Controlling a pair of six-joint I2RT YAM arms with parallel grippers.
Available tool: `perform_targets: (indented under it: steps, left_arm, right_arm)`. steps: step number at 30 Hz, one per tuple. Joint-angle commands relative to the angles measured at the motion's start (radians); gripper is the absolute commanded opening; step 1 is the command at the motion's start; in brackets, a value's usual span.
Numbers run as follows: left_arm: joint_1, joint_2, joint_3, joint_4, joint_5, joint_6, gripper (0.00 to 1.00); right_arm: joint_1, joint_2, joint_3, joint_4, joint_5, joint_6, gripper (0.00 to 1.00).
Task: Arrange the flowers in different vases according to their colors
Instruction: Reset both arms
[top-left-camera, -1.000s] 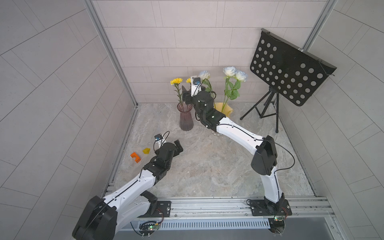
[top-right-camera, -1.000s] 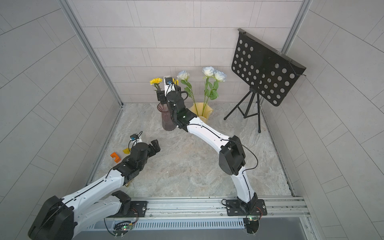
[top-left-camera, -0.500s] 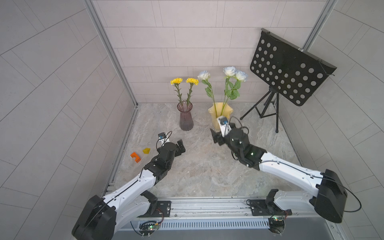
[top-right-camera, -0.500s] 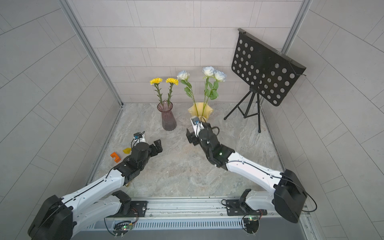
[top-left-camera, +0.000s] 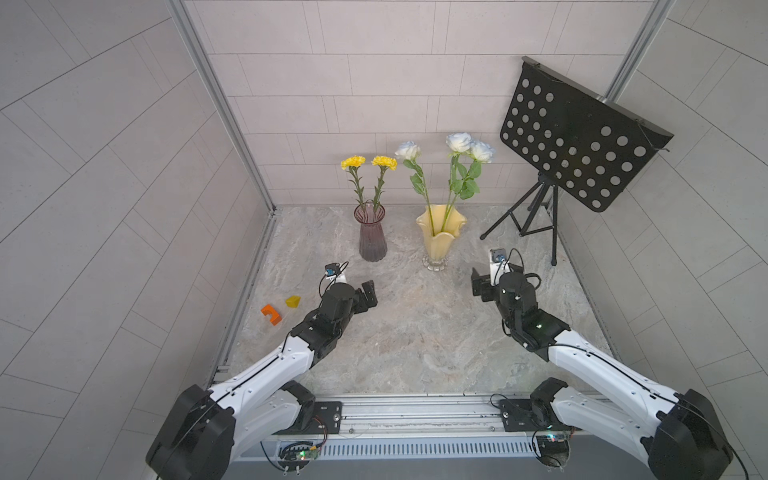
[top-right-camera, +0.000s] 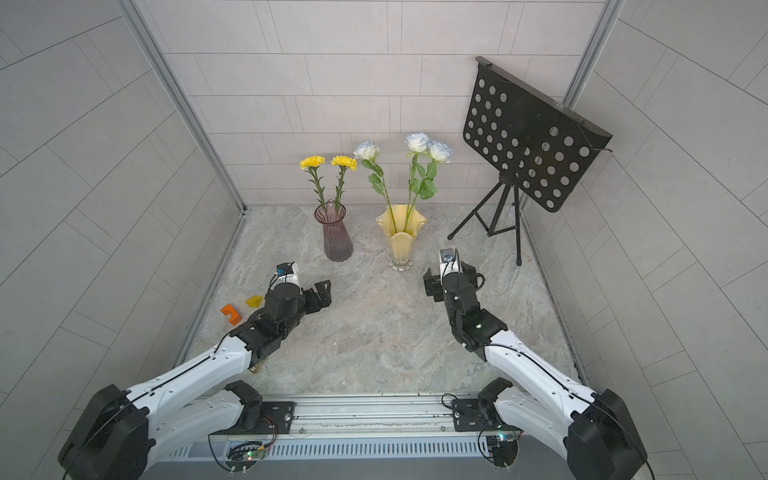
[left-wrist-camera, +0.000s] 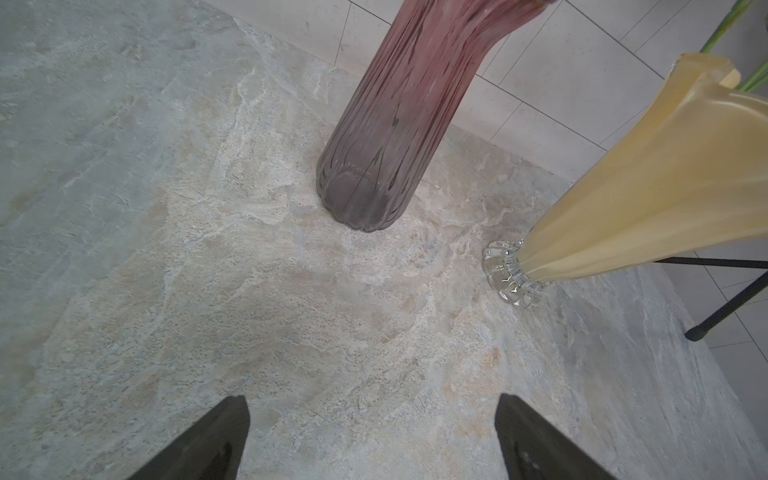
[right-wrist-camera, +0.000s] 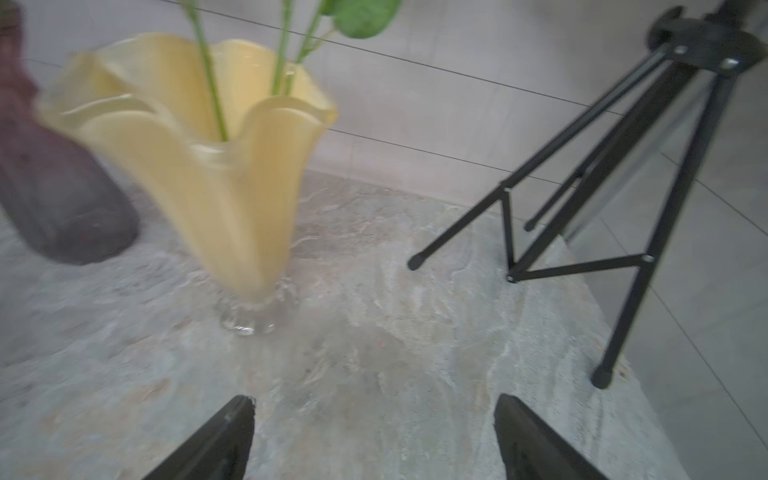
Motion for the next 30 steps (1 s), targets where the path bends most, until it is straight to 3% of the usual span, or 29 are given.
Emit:
perform_targets:
  steps: [1,7,11,20,22,25,27,30]
  left_arm:
    - [-0.006,-0.001,0.026,0.002,0.007,0.019,1.0]
    - [-0.005,-0.014,0.011,0.021,0.0,0.015,1.0]
    - [-0.005,-0.005,0.014,0.017,0.002,0.015,1.0]
    - [-0.006,0.004,0.018,0.011,-0.025,0.022,1.0]
    - [-0.006,-0.006,0.014,0.001,-0.063,0.027,1.0]
    - [-0.006,-0.037,0.003,-0.009,-0.126,0.046,1.0]
    - [-0.006,-0.06,-0.02,0.019,-0.159,0.073,1.0]
    - [-0.006,-0.075,-0.07,0.145,-0.165,0.19,1.0]
  right_arm:
    - [-0.106,0.04,0.006,-0.008,0.08,0.032,0.95]
    - [-0.244,0.197,-0.083,0.26,0.062,-0.093,0.96]
    - [-0.3,0.285,-0.11,0.36,0.032,-0.044,0.97]
    - [-0.338,0.573,-0.238,0.899,-0.028,-0.059,0.97]
    - [-0.343,0.617,-0.239,0.944,-0.004,-0.052,0.98]
    - [-0.343,0.584,-0.212,0.836,-0.005,-0.036,0.98]
    - [-0.343,0.605,-0.223,0.893,-0.004,-0.044,1.0]
    - [-0.343,0.594,-0.222,0.872,-0.004,-0.041,1.0]
